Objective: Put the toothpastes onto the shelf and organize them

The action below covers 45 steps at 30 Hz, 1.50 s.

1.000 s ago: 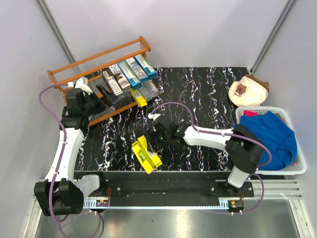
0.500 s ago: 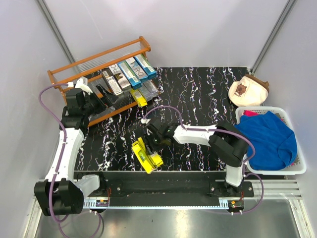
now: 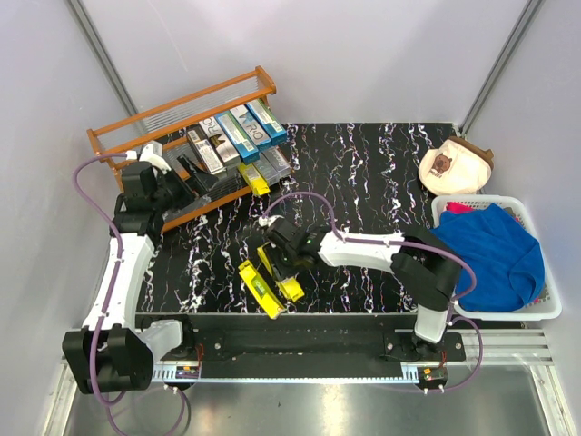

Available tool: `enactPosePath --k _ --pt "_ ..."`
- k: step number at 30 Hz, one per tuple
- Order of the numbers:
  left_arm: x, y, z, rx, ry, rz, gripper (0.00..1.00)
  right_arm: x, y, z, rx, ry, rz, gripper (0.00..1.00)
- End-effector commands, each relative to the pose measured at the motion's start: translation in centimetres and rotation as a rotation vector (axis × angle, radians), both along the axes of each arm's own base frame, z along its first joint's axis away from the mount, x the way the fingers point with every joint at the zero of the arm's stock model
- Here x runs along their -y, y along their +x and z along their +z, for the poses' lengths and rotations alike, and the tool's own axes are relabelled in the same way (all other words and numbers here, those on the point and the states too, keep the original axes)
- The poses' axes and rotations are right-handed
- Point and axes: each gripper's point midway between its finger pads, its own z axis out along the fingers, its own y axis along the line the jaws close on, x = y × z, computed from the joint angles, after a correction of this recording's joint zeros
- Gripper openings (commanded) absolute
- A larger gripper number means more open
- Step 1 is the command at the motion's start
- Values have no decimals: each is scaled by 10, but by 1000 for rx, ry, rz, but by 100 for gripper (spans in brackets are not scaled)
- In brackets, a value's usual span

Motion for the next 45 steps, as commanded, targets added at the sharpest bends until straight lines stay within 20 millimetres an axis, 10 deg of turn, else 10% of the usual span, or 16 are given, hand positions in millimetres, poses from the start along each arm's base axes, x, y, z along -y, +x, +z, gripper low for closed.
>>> enactPosePath --k 1,16,23,33,39,45 --pt "15 2 2 28 -27 -68 99 -11 31 69 184 106 -59 38" --pt "126 -9 -11 -19 -138 -444 99 -9 95 199 387 328 -176 35" --pt "152 -14 -7 -9 -184 -536 98 -17 103 226 395 409 -177 35" --pt "165 -16 -8 -13 -229 -578 58 -23 94 242 378 477 -144 38" --pt "167 -11 9 30 -238 -584 54 -20 92 249 385 500 -152 72" --pt "158 -5 27 69 -252 -563 52 -10 102 268 401 562 -209 83"
